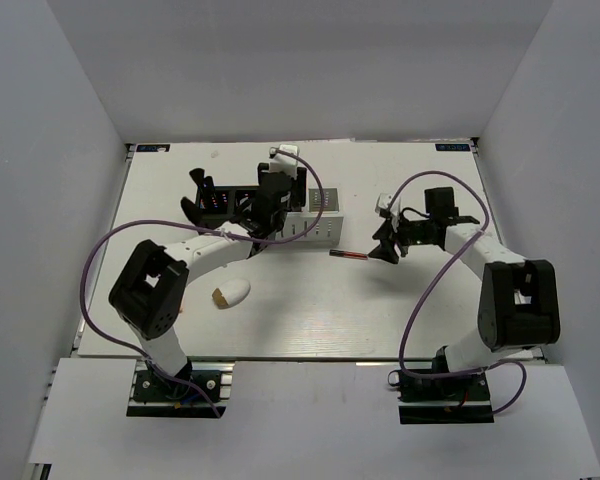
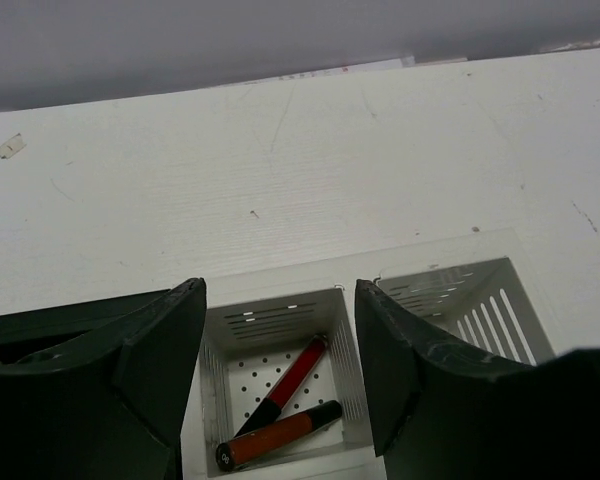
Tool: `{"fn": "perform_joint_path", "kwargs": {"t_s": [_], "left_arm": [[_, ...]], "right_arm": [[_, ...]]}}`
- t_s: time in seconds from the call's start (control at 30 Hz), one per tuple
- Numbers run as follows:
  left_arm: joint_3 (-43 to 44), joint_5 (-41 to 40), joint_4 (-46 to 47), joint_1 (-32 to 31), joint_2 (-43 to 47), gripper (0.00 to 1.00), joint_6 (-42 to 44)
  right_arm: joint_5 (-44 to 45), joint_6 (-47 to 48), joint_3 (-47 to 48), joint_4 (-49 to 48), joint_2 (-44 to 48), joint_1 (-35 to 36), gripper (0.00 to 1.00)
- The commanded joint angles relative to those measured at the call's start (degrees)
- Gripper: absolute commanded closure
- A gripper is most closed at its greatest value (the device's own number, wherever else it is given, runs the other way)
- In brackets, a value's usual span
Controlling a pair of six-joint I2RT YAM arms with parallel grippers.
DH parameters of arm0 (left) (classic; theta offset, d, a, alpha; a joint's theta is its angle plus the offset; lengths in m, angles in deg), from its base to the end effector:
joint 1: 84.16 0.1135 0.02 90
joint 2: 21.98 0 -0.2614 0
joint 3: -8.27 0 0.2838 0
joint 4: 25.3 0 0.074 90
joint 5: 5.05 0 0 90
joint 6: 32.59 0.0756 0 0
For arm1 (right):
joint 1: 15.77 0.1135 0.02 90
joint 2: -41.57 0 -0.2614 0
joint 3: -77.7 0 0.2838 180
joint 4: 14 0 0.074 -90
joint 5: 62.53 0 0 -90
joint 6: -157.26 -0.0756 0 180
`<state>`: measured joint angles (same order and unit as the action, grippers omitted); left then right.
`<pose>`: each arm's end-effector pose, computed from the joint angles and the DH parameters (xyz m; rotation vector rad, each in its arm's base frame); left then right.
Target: Organize the makeup
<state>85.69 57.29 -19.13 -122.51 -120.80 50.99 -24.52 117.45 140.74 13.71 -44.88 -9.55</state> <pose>0.3828 -0.2581 0.2312 0.1673 1.7993 -0.1126 0.3315 0.0960 0.1678 -1.3190 1.6900 0.6762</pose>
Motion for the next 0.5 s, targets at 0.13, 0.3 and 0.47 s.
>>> {"fn": "perform_joint_path", "kwargs": {"t_s": [0.13, 0.3, 0.47], "left_arm": [[3.3, 2.7, -2.6, -0.8, 12.4, 0.29, -1.0], [-4.8, 3.3, -5.6, -0.9, 23.3, 0.28, -4.5], [-11.4, 1.8, -11.9, -0.9, 35.5, 0.23, -7.6]], "right_arm": [[6.9, 14.5, 4.3, 8.8, -5.8, 2.7, 0.37], [9.7, 13.6, 6.1, 8.4, -9.9, 3.7, 0.37], [12.9, 10.6, 7.4, 5.4, -12.2, 4.6, 0.37]]}}
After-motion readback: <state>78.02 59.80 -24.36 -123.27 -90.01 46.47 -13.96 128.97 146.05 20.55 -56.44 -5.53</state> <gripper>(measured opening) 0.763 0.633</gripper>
